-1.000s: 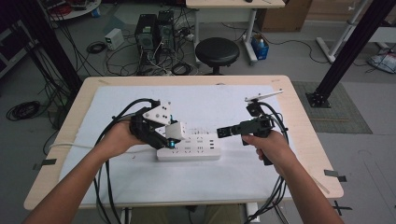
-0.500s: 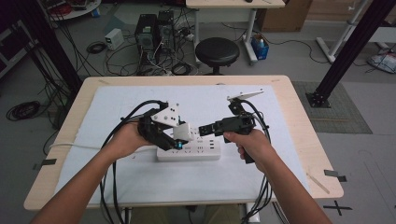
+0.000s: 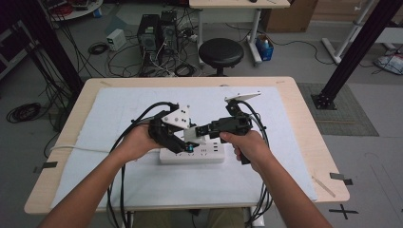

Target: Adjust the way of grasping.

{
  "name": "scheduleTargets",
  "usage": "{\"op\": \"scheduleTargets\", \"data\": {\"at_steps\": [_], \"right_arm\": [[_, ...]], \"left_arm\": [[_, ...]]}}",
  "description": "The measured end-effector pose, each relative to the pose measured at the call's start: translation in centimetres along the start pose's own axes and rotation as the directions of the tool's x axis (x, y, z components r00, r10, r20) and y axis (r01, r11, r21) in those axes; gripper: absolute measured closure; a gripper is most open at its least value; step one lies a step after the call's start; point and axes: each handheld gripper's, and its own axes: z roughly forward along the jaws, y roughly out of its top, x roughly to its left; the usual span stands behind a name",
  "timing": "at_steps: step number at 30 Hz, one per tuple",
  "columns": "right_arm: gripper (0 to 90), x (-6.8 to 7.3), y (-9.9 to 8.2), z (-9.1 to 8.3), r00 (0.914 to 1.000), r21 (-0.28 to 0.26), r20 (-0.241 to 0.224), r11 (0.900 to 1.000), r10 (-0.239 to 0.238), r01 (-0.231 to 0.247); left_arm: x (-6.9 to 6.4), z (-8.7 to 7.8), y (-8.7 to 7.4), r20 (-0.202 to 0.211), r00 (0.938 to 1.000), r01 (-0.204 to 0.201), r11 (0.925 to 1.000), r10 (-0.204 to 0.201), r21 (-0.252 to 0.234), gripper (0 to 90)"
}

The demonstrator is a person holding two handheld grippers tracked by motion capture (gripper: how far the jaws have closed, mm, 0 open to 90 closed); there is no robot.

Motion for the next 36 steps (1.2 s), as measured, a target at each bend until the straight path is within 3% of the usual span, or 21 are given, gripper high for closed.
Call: {"op": "scheduleTargets", "data": {"at_steps": [5,6,10,14,22,27,28,30,31,33,36], "right_arm": [[17.5,-0.2,0.1,0.5,0.9995,0.018,-0.006,0.9994,0.031,-0.031],[25.5,-0.2,0.2,0.6,0.9992,0.028,-0.017,0.9989,0.037,-0.037],[36.2,-0.3,0.2,0.7,0.9975,0.015,-0.05,0.9986,0.051,-0.05],[42.5,-0.6,0.2,0.9,0.9944,0.031,-0.067,0.9963,0.082,-0.08],[59.8,-0.8,-0.1,1.3,0.9931,0.039,-0.076,0.9954,0.09,-0.087],[61.8,-0.9,-0.3,1.2,0.992,0.017,-0.079,0.9951,0.098,-0.097],[61.9,-1.0,-0.3,1.2,0.9922,0.011,-0.077,0.9953,0.097,-0.097],[61.9,-1.3,-0.4,1.1,0.9947,-0.004,-0.052,0.996,0.088,-0.089],[61.9,-1.5,-0.5,1.0,0.9963,-0.016,-0.031,0.9966,0.08,-0.081],[61.9,-2.1,-0.8,0.4,0.9974,-0.04,0.0,0.9966,0.072,-0.072],[61.9,-3.5,-1.3,-1.0,0.9968,-0.088,0.024,0.9933,0.077,-0.074]], "left_arm": [[-0.1,0.3,0.2,-0.001,1.0,-0.008,0.9999,0.008,0.006,42.5],[-0.1,0.4,0.2,-0.001,1.0,-0.008,1.0,0.008,0.004,42.5],[-0.3,0.6,0.4,-0.004,0.9999,-0.012,0.9999,0.012,0.005,42.5],[-0.3,0.6,0.5,-0.017,0.9997,-0.018,0.9998,0.018,0.008,42.5],[-0.6,0.9,0.6,-0.043,0.9977,-0.051,0.9982,0.053,0.031,42.5],[-0.8,1.2,0.7,-0.068,0.9953,-0.066,0.997,0.068,0.041,42.4],[-0.7,1.3,0.8,-0.069,0.9959,-0.054,0.9974,0.057,0.048,42.1],[-0.6,1.4,0.7,-0.093,0.9957,0.007,0.9979,-0.001,0.065,25.2],[-0.5,1.3,0.5,-0.093,0.9953,0.032,0.997,-0.025,0.071,22.0],[-0.3,0.8,-0.2,-0.095,0.994,0.062,0.995,-0.054,0.079,22.0],[0.2,-0.3,-1.6,-0.106,0.9872,0.128,0.988,-0.119,0.085,22.0]]}}
